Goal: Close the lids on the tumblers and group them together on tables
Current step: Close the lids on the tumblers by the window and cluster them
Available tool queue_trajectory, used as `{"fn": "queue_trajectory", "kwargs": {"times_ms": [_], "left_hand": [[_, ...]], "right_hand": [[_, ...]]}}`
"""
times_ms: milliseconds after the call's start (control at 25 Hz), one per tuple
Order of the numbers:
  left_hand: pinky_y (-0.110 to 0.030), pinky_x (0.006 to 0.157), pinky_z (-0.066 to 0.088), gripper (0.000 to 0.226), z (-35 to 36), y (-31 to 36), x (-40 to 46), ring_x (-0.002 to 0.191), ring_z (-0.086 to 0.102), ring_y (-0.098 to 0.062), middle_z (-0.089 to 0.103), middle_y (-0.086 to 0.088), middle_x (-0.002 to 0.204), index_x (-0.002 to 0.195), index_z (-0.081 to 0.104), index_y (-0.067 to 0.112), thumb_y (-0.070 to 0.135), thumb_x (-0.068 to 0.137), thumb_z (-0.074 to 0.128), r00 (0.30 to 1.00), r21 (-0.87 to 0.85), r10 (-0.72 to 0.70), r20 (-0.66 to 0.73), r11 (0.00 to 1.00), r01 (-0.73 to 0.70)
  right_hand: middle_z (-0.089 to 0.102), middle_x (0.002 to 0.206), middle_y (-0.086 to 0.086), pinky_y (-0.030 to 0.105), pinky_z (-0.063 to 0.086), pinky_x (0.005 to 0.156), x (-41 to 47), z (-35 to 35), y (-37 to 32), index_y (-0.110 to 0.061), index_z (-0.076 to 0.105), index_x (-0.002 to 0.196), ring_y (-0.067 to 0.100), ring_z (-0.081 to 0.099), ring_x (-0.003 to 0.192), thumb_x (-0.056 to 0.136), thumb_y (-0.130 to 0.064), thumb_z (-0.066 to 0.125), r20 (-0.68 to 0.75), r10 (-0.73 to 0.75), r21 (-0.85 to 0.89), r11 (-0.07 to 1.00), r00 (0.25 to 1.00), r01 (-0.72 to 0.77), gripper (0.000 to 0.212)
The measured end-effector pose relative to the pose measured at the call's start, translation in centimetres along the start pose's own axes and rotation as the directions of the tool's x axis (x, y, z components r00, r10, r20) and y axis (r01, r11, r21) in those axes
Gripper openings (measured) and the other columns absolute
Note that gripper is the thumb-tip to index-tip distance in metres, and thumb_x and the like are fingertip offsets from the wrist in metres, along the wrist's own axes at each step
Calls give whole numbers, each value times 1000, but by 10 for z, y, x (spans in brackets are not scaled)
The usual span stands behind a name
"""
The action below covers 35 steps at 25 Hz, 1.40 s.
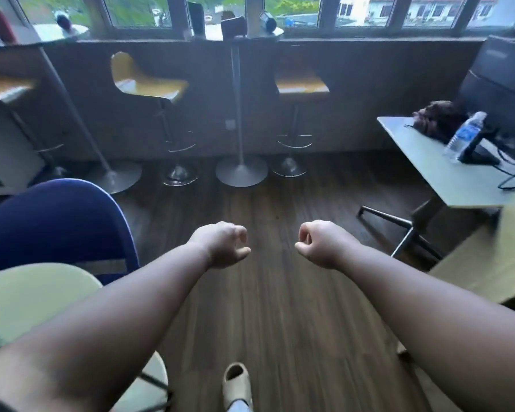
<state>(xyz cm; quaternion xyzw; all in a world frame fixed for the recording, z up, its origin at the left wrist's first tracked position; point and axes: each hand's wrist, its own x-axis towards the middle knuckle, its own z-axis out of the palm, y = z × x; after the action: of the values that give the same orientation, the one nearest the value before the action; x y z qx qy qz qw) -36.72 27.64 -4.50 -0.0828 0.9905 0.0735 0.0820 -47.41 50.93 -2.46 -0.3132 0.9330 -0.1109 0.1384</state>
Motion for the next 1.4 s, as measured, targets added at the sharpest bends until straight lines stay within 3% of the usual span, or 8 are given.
{"fn": "queue_trajectory", "kwargs": {"times_ms": [480, 680, 1000, 1160, 1280, 1400], "left_hand": [[-33, 83, 49, 36, -135, -105, 270, 102, 61, -16, 65, 8, 106, 111, 62, 34, 60, 87, 55, 998, 26, -6, -65, 1000, 7], [-31, 85, 50, 35, -181, -130, 409, 104, 62, -17, 66, 8, 108, 111, 63, 33, 57, 87, 57, 990, 31, -85, -115, 996, 89], [-30, 79, 48, 31, -309, -176, 594, 97, 64, -15, 68, 12, 99, 109, 63, 36, 57, 86, 57, 925, -20, -256, -280, 965, 261], [-30, 77, 47, 28, -377, -213, 667, 93, 62, -13, 64, 13, 90, 105, 63, 35, 55, 87, 60, 901, 0, -223, -373, 971, 240], [-29, 75, 45, 29, -423, -255, 735, 91, 62, -14, 67, 11, 95, 107, 64, 34, 55, 88, 60, 885, 36, -171, -433, 978, 206], [-29, 75, 44, 32, -460, -297, 805, 94, 62, -15, 69, 9, 100, 111, 64, 34, 55, 88, 59, 884, 89, -95, -459, 984, 152]], "right_hand": [[59, 92, -8, 34, 52, 75, 304, -117, -7, -28, 59, 88, 16, 58, 87, 84, -43, 55, -35, -44, -14, 999, 998, 44, 16], [61, 91, -7, 38, 55, 80, 461, -168, 21, -29, 57, 85, 17, 60, 87, 81, -45, 59, -33, -148, -15, 989, 989, 147, 17], [58, 93, -6, 35, 51, 79, 684, -318, 30, -28, 58, 89, 18, 57, 88, 81, -46, 59, -155, -296, -60, 955, 942, 290, 19], [61, 96, -3, 30, 45, 74, 766, -372, 8, -24, 61, 92, 17, 55, 88, 83, -43, 62, -207, -351, -80, 937, 913, 341, 21], [61, 94, -1, 28, 40, 71, 840, -406, -10, -25, 57, 88, 18, 54, 86, 84, -40, 62, -270, -371, -115, 929, 889, 352, 16], [65, 98, 2, 32, 48, 79, 918, -431, -26, -27, 61, 92, 22, 60, 93, 81, -41, 62, -326, -353, -97, 935, 877, 340, 17]]}}
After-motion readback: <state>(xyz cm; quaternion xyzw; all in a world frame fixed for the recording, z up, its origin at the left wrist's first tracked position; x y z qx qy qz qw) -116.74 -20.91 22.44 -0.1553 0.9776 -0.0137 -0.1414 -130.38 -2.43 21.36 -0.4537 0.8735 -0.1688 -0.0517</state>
